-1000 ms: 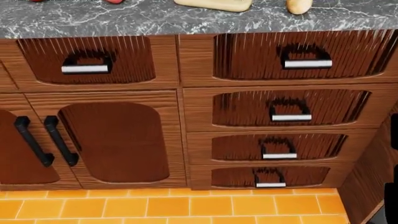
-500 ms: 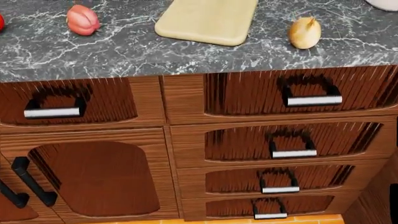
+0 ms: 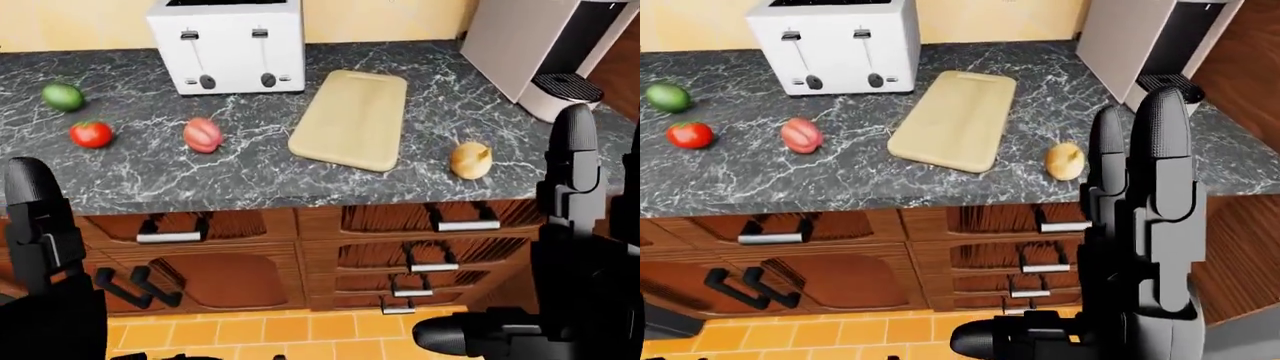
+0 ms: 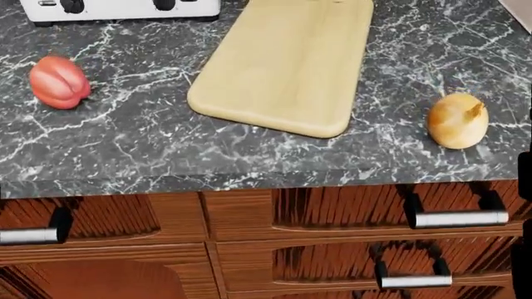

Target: Place the avocado, onion, tomato and bell pepper on the cutting board.

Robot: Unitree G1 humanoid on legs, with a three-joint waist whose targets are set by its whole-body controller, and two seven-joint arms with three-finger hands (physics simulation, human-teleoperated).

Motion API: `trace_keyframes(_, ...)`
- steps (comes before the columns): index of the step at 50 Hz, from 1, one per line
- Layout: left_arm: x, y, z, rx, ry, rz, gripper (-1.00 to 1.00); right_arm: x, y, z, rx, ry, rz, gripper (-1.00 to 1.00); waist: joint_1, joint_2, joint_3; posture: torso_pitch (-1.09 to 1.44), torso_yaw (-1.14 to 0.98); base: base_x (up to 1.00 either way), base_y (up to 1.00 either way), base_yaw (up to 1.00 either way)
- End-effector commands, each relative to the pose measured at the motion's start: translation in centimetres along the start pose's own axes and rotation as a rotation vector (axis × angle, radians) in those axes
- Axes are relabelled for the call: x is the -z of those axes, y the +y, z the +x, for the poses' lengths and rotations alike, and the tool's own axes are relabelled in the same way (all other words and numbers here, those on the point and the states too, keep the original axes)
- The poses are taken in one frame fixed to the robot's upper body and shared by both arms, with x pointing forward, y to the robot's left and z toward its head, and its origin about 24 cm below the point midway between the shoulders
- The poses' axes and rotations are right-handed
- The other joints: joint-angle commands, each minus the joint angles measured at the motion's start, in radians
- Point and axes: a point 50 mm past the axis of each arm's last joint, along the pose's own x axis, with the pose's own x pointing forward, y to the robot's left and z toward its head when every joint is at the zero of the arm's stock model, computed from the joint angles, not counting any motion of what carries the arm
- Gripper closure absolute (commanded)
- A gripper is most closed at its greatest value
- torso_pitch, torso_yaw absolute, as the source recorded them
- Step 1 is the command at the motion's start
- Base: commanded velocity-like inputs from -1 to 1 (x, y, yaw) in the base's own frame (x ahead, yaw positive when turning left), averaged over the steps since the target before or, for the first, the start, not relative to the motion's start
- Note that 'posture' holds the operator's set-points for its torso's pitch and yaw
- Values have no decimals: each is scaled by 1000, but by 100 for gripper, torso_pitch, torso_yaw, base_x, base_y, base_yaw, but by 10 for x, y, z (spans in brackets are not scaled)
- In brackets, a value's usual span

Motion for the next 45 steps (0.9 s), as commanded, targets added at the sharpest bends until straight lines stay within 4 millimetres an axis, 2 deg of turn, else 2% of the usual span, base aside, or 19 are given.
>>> trace_keyframes(1, -12, -3, 2, 21, -70, -7, -100, -11, -1, 2, 6, -64, -4, -100, -4, -4, -5, 0, 0, 0, 0, 0)
trace_keyframes(3, -12, -3, 2, 22, -70, -7, -100, -11, -1, 2, 7, -65, -3, -100, -12, 12, -14, 0, 0, 0, 0, 0)
trace_keyframes(5, -12, -3, 2, 23, -70, -7, -100, -11, -1, 2, 7, -65, -4, -100, -15, 56, -33, 0, 0, 0, 0, 0)
trace_keyframes(6, -12, -3, 2, 24, -70, -7, -100, -11, -1, 2, 7, -64, -4, -100, -26, 58, -46, 0, 0, 0, 0, 0)
trace_keyframes(7, -12, -3, 2, 25, -69, -7, -100, -11, -1, 2, 7, -64, -4, -100, -19, 39, -28, 0, 0, 0, 0, 0)
trace_keyframes(9, -12, -3, 2, 24, -71, -8, -100, -11, 0, 2, 6, -65, -5, -100, -14, 33, -44, 0, 0, 0, 0, 0)
trace_keyframes(13, -12, -3, 2, 25, -71, -9, -100, -11, -1, 2, 7, -66, -7, -100, -10, 19, -50, 0, 0, 0, 0, 0)
trace_keyframes(25, -13, -3, 1, 26, -72, -9, -100, -11, -1, 1, 8, -68, -9, -100, -3, 9, -44, 0, 0, 0, 0, 0)
trace_keyframes(26, -13, -3, 1, 26, -73, -9, -100, -11, -1, 1, 6, -69, -13, -100, 0, 11, -48, 0, 0, 6, 0, 0)
trace_keyframes(28, -13, -3, 1, 26, -73, -9, -100, -11, -1, 1, 6, -69, -12, -100, 3, 11, -2, 0, 0, 15, 0, 0)
trace_keyframes(32, -13, -3, 1, 26, -73, -10, -100, -11, -1, 1, 6, -69, -12, -100, -2, 28, -5, 0, 0, 15, 0, 0)
trace_keyframes(35, -13, -3, 1, 26, -73, -11, -100, -11, -1, 2, 6, -68, -12, -100, -4, 73, -12, 0, 0, 14, 0, 0)
trace_keyframes(36, -13, -3, 1, 27, -73, -11, -100, -11, -1, 2, 5, -69, -12, -100, 0, 70, -19, 0, 0, 14, 0, 0)
trace_keyframes(37, -13, -3, 1, 28, -72, -12, -100, -11, -1, 2, 6, -69, -12, -100, 6, 75, -11, 0, 0, 14, 0, 0)
trace_keyframes(38, -13, -3, 1, 28, -73, -11, -100, -11, -1, 1, 7, -69, -11, -100, 5, 91, 7, 0, 0, 15, 0, 0)
trace_keyframes(39, -13, -3, 1, 29, -73, -11, -100, -11, -1, 1, 5, -69, -13, -100, 9, 93, 8, 0, 0, 15, 0, 0)
trace_keyframes(41, -13, -3, 1, 29, -73, -11, -100, -11, -1, 2, 5, -69, -13, -100, 15, 84, -2, 0, 0, 14, 0, 0)
trace_keyframes(45, -13, -3, 0, 30, -73, -12, -100, -11, -1, 1, 5, -68, -10, -100, 10, 50, 12, 0, 0, 14, 0, 0)
